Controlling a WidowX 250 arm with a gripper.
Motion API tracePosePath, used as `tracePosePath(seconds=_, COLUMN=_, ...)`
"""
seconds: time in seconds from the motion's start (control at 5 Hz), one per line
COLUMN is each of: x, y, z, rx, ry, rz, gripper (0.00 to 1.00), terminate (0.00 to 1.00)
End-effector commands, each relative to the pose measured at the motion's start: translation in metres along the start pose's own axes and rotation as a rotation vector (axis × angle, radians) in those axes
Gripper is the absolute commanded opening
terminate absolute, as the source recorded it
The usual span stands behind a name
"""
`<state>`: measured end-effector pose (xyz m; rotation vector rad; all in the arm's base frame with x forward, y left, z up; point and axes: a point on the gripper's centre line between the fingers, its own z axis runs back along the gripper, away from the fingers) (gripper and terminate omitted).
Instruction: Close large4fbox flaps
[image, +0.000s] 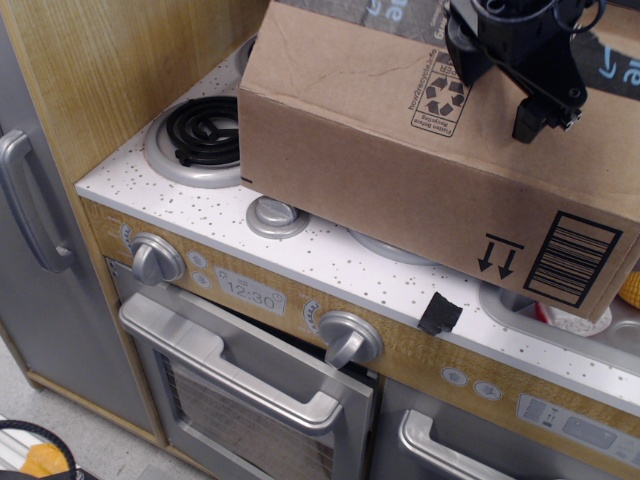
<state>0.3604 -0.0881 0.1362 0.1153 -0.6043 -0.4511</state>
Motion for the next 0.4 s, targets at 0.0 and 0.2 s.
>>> tracePosePath(seconds=0.0, x=0.0080, y=0.0063, z=-0.0287, rx=-0.086, ry=-0.052, rz=0.025, gripper=1.00, terminate=0.00)
tracePosePath(seconds=0.2, x=0.0016, y=0.0004, z=-0.0356, rx=-0.136, ry=0.028, rz=0.063, gripper=1.00, terminate=1.00)
